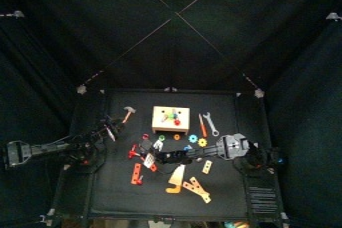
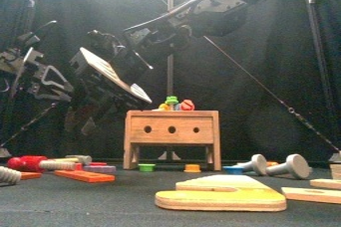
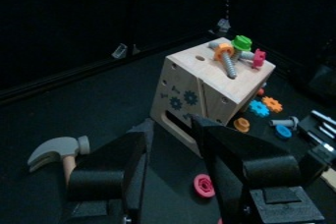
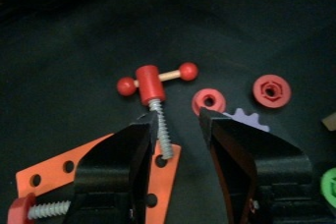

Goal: Grab red screw

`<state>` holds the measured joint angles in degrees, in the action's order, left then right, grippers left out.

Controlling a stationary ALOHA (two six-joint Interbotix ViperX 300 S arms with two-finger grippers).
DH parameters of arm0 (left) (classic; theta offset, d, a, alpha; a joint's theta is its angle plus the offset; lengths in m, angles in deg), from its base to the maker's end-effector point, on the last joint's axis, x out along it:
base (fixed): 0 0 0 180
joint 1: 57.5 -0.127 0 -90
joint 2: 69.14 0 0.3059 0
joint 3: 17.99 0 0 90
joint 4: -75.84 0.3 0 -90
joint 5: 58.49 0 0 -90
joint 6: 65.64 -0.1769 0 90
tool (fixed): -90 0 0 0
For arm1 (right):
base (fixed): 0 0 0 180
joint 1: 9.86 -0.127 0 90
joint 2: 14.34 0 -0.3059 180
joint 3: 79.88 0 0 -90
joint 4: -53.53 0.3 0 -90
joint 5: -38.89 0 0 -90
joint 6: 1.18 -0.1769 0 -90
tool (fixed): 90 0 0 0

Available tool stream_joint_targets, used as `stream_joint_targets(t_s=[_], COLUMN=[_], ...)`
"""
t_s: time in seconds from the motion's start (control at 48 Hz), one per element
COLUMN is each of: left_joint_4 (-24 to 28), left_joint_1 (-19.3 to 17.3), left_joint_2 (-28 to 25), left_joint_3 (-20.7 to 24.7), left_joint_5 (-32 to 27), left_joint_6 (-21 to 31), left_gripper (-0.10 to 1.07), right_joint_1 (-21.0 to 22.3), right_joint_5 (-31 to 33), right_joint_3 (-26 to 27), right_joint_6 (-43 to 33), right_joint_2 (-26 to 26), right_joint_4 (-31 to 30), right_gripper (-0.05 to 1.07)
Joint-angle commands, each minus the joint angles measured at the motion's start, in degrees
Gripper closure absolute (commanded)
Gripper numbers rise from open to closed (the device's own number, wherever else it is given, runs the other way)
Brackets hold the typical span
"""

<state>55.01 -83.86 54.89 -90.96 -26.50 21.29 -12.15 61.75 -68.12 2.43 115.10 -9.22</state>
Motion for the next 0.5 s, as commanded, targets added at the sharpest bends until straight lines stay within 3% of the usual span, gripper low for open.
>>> stream_joint_targets(t_s=[0.0,0.062,0.25,0.354,0.479], left_joint_4=[1.5,3.7,12.1,11.5,9.6], left_joint_1=[0.1,1.7,15.7,22.1,27.3], left_joint_2=[0.0,0.2,1.0,1.0,1.0], left_joint_3=[1.0,1.6,5.0,7.2,9.1], left_joint_5=[-0.5,-2.1,-12.4,-18.1,-23.5], left_joint_6=[0.0,0.1,0.3,0.3,0.3], left_gripper=[0.2,0.2,0.2,0.2,0.2], right_joint_1=[0.6,0.4,0.3,0.0,-1.0], right_joint_5=[1.1,2.1,5.7,7.8,9.1], right_joint_3=[-0.9,-2.9,-11.4,-15.6,-19.2], right_joint_6=[0.0,0.0,-0.9,-0.9,-0.9], right_joint_2=[-5.6,-7.6,-15.0,-18.7,-21.7], right_joint_4=[-0.2,-0.3,0.0,0.4,0.4], right_gripper=[0.25,0.25,0.25,0.25,0.25])
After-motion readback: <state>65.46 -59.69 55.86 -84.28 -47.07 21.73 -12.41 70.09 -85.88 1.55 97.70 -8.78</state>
